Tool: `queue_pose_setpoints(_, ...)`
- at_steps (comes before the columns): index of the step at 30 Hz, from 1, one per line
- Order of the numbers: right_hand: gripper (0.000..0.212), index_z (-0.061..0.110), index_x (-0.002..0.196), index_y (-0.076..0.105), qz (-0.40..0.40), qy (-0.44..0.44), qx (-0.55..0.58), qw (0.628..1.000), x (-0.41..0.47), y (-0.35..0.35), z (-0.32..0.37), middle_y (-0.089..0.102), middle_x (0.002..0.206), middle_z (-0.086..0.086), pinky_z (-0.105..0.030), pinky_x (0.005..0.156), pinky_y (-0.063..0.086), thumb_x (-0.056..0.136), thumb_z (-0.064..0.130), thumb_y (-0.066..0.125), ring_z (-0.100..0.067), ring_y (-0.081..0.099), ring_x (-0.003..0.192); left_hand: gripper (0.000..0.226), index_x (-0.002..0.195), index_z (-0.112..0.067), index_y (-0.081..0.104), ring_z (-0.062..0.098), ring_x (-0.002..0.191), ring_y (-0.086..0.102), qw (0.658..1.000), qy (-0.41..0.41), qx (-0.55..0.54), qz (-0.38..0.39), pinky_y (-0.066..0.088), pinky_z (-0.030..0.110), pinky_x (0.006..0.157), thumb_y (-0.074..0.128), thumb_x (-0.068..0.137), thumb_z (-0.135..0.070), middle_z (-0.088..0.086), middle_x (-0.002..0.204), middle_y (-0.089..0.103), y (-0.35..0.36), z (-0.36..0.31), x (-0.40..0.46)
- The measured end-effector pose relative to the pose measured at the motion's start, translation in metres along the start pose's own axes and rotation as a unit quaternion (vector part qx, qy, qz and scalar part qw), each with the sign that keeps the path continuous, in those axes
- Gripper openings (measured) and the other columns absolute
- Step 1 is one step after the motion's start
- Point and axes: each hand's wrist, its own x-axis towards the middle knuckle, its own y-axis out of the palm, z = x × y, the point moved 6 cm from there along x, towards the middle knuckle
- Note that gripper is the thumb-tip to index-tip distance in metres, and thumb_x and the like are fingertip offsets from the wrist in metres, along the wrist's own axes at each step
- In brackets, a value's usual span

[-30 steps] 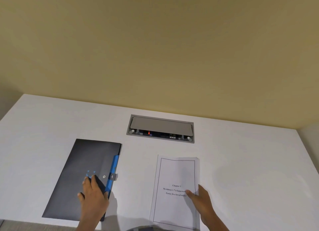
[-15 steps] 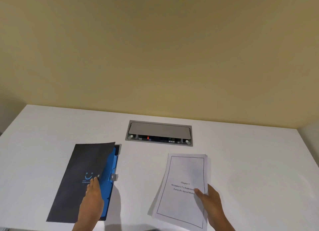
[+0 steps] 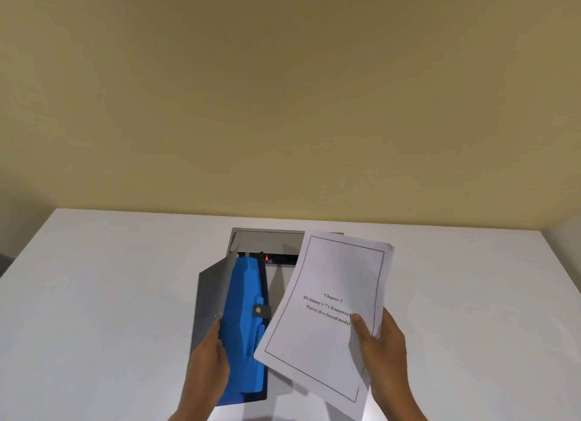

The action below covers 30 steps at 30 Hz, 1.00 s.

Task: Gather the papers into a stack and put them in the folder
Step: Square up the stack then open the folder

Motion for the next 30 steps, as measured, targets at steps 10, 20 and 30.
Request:
queue_pose_setpoints(10, 0.021, 0.022, 0.126, 0.061, 0.065, -0.150, -0.188, 0.968, -0.025, 0.038, 0.031, 0.075, 0.107, 0.008, 0.001, 0.066, 0.050, 0.105, 0.021, 0.061, 0.003, 0.071, 0.086, 0.050, 0.156, -0.022, 0.030, 0.028, 0.135, 0.053, 0.996, 0.029, -0.011, 0.085, 0.039, 0.039, 0.114, 0.035, 0.106, -0.018, 0.005, 0.154, 0.047, 0.044, -0.050, -0.027)
queue_pose_setpoints(20, 0.035, 0.021, 0.141, 0.050, 0.123, -0.123, -0.349, 0.921, -0.029, 0.080, 0.014, 0.071, 0.125, 0.002, -0.018, 0.083, 0.057, 0.108, 0.030, 0.053, -0.017, 0.072, 0.103, 0.051, 0.156, -0.022, 0.030, 0.028, 0.124, 0.060, 0.994, 0.001, -0.035, 0.106, 0.045, 0.044, 0.109, 0.040, 0.105, -0.022, 0.004, 0.144, 0.056, 0.059, -0.048, -0.030)
queue_pose_setpoints(30, 0.035, 0.020, 0.142, 0.047, 0.138, -0.083, -0.365, 0.917, -0.024, 0.130, -0.001, 0.061, 0.106, 0.005, -0.020, 0.082, 0.050, 0.108, 0.025, 0.055, -0.012, 0.062, 0.093, 0.103, 0.126, -0.018, 0.054, 0.020, 0.092, 0.065, 0.982, 0.020, -0.170, 0.073, 0.046, 0.041, 0.105, 0.048, 0.058, -0.095, 0.004, 0.105, 0.066, 0.078, -0.019, -0.009)
